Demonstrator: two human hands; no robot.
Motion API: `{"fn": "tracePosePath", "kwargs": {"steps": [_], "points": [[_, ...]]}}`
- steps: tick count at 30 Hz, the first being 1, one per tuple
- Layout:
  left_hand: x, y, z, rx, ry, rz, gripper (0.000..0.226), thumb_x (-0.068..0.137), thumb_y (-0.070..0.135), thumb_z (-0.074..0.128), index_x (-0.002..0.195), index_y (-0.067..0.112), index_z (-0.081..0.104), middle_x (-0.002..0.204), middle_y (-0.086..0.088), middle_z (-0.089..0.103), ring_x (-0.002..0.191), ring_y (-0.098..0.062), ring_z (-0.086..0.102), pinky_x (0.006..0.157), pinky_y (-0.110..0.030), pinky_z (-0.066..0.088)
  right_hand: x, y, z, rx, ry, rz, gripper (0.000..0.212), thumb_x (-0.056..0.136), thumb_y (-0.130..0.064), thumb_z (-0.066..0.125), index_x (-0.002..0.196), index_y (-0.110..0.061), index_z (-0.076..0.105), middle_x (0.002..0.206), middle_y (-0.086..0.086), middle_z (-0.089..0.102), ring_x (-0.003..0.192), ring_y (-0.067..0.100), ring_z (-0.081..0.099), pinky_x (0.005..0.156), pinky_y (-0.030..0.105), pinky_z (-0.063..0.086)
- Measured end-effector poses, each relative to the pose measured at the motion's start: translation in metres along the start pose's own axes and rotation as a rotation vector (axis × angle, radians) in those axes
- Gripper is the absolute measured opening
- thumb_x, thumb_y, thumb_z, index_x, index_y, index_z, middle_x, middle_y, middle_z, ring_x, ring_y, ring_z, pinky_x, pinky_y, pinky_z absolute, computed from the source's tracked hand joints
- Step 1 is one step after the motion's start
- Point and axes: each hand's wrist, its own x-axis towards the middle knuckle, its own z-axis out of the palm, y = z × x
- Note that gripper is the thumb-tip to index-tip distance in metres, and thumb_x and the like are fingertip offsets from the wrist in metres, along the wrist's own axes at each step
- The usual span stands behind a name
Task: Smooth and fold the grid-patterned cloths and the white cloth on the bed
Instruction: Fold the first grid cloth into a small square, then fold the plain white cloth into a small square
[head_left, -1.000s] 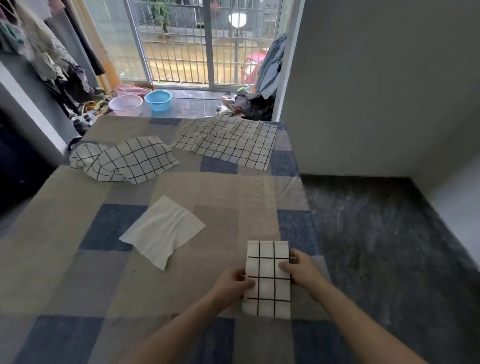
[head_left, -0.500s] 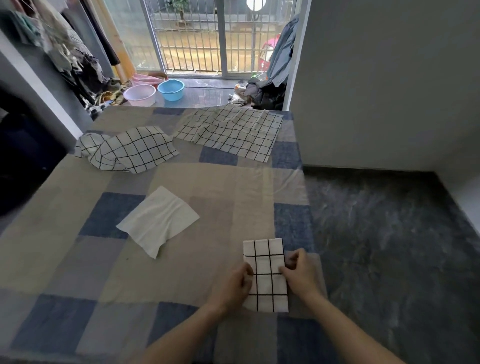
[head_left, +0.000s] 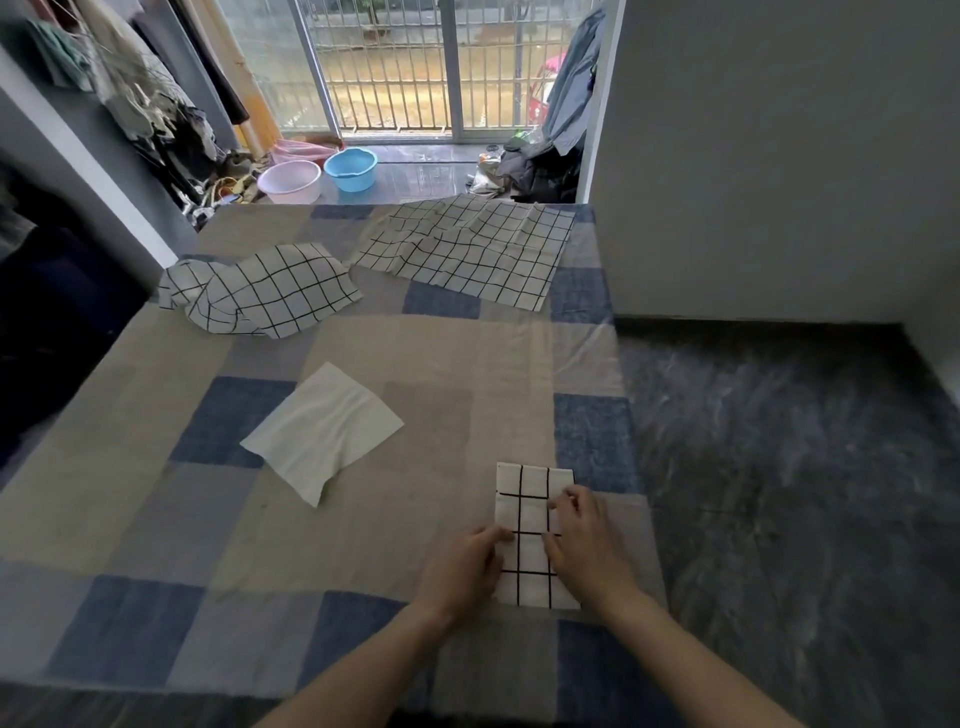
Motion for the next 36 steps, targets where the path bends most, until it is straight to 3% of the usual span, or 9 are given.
{"fn": "tracePosePath", "kwargs": {"steps": [3, 6, 10, 13, 18, 22, 27, 32, 36], "points": [[0.000, -0.008, -0.002, 0.039, -0.058, 0.036, 0.035, 0.092, 0.027, 0.054, 0.126, 0.033, 0.057, 0.114, 0.005, 0.062, 0.098, -0.018, 0.061, 0.084, -0.030, 0.048, -0.002, -0.004, 0.008, -0.084, -0.096, -0.074, 0.040, 0.085, -0.034, 0.055, 0.124, -0.024, 0.049, 0.131, -0.001, 0.042, 0.117, 0.020, 0.044, 0.097, 0.032, 0.041], [0.004, -0.019, -0.012, 0.060, -0.108, 0.073, 0.041, 0.089, 0.029, 0.056, 0.130, 0.034, 0.052, 0.117, 0.004, 0.057, 0.101, -0.019, 0.059, 0.084, -0.031, 0.047, 0.001, -0.009, 0.008, -0.111, -0.058, -0.088, 0.040, 0.078, -0.029, 0.059, 0.117, -0.022, 0.053, 0.125, 0.001, 0.045, 0.112, 0.021, 0.047, 0.094, 0.033, 0.044], [0.004, -0.051, -0.032, -0.012, -0.099, 0.121, 0.033, 0.094, 0.028, 0.052, 0.127, 0.031, 0.054, 0.113, 0.006, 0.053, 0.092, -0.016, 0.059, 0.082, -0.032, 0.050, 0.001, -0.024, 0.016, -0.150, -0.022, -0.142, 0.029, 0.074, -0.022, 0.061, 0.104, -0.020, 0.059, 0.106, 0.001, 0.054, 0.094, 0.021, 0.055, 0.076, 0.030, 0.051], [-0.002, -0.090, -0.053, -0.047, -0.023, 0.114, 0.024, 0.092, 0.024, 0.051, 0.115, 0.025, 0.059, 0.107, 0.009, 0.049, 0.083, -0.016, 0.057, 0.075, -0.029, 0.046, 0.006, -0.037, 0.030, -0.196, -0.032, -0.042, 0.026, 0.066, -0.025, 0.063, 0.091, -0.019, 0.058, 0.094, 0.002, 0.055, 0.084, 0.024, 0.057, 0.066, 0.034, 0.051], [-0.014, -0.172, -0.110, 0.085, 0.155, 0.152, 0.017, 0.087, 0.016, 0.059, 0.101, 0.025, 0.063, 0.102, 0.008, 0.054, 0.083, -0.009, 0.052, 0.073, -0.022, 0.044, 0.043, -0.099, 0.038, -0.137, 0.030, -0.024, 0.026, 0.076, -0.017, 0.065, 0.102, -0.015, 0.061, 0.102, 0.004, 0.055, 0.092, 0.024, 0.055, 0.077, 0.033, 0.050], [-0.018, -0.229, -0.159, 0.026, 0.247, 0.078, 0.016, 0.080, 0.013, 0.069, 0.093, 0.020, 0.063, 0.099, 0.006, 0.057, 0.089, -0.015, 0.055, 0.073, -0.024, 0.045, 0.076, -0.176, 0.065, -0.098, -0.067, -0.070, 0.037, 0.085, -0.020, 0.058, 0.121, -0.018, 0.056, 0.119, 0.003, 0.051, 0.103, 0.022, 0.052, 0.086, 0.029, 0.042], [-0.019, -0.281, -0.185, 0.040, 0.076, -0.011, 0.034, 0.081, 0.024, 0.063, 0.115, 0.022, 0.055, 0.119, 0.003, 0.055, 0.107, -0.018, 0.054, 0.086, -0.029, 0.045, 0.113, -0.258, 0.113, -0.094, -0.163, -0.116, 0.056, 0.079, -0.009, 0.055, 0.134, -0.015, 0.050, 0.137, 0.014, 0.045, 0.117, 0.035, 0.050, 0.096, 0.042, 0.045], [-0.026, -0.313, -0.197, 0.129, -0.216, -0.014, 0.060, 0.087, 0.041, 0.056, 0.141, 0.025, 0.038, 0.148, 0.003, 0.041, 0.132, -0.020, 0.040, 0.108, -0.037, 0.037, 0.137, -0.303, 0.127, -0.249, -0.218, -0.052, 0.026, 0.090, -0.024, 0.052, 0.113, -0.016, 0.060, 0.122, 0.009, 0.048, 0.117, 0.029, 0.044, 0.092, 0.037, 0.040], [-0.027, -0.311, -0.217, 0.045, -0.108, 0.095, 0.068, 0.081, 0.047, 0.067, 0.138, 0.024, 0.039, 0.143, 0.004, 0.039, 0.127, -0.018, 0.039, 0.105, -0.035, 0.038, 0.136, -0.334, 0.125, -0.292, -0.090, -0.018, 0.024, 0.088, -0.034, 0.054, 0.106, -0.025, 0.068, 0.123, 0.001, 0.053, 0.119, 0.025, 0.043, 0.091, 0.037, 0.029]]}}
